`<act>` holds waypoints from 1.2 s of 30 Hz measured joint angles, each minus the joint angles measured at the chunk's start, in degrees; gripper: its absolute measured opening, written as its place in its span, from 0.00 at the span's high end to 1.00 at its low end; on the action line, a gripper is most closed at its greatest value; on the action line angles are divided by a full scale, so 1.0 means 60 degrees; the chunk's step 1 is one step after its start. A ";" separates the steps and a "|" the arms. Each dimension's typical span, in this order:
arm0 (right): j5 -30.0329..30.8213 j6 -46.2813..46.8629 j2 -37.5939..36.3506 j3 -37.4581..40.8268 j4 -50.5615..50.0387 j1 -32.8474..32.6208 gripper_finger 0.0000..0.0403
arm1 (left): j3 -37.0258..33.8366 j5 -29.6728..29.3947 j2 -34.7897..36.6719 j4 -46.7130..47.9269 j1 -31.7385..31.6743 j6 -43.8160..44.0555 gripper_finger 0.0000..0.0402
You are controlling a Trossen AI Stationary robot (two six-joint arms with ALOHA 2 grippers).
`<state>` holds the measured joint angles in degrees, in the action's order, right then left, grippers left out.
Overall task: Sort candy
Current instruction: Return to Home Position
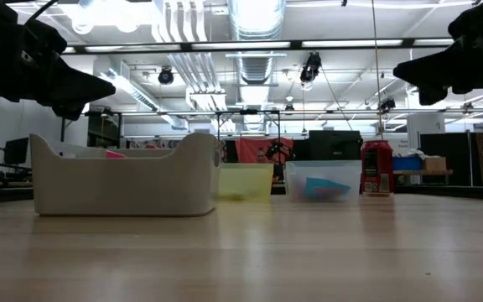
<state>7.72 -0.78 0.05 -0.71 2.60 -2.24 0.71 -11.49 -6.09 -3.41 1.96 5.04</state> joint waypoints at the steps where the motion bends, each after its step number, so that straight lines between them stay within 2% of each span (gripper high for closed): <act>1: -0.0241 -0.0259 0.0000 0.0002 -0.0021 0.0000 0.86 | 0.0000 0.0000 0.0000 -0.0001 -0.0004 0.0000 0.91; 3: -0.0521 -0.0656 0.0000 0.0004 -0.0014 0.0007 0.86 | 0.0000 0.0000 0.0000 0.0001 0.0000 0.0000 0.91; 10: -0.0542 -0.1814 0.0000 0.0007 -0.0101 0.0069 0.86 | 0.0000 0.0000 -0.0036 0.0009 0.0000 0.0000 0.91; 15: -0.0541 -0.4230 0.0003 0.0007 -0.0093 0.0069 0.86 | 0.0000 0.0000 -0.0036 0.0007 -0.0001 0.0000 0.91; 18: -0.0538 -0.5100 0.0119 0.0007 -0.0096 0.0069 0.86 | 0.0000 0.0000 -0.0036 0.0009 -0.0001 0.0000 0.91; 36: -0.0538 -0.4094 0.0200 0.0015 -0.0099 0.0069 0.86 | 0.0000 0.0000 -0.0036 0.0009 -0.0003 0.0000 0.91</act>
<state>4.49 -25.34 1.26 -0.62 2.00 -1.83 0.71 -11.49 -6.31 -3.36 1.94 5.04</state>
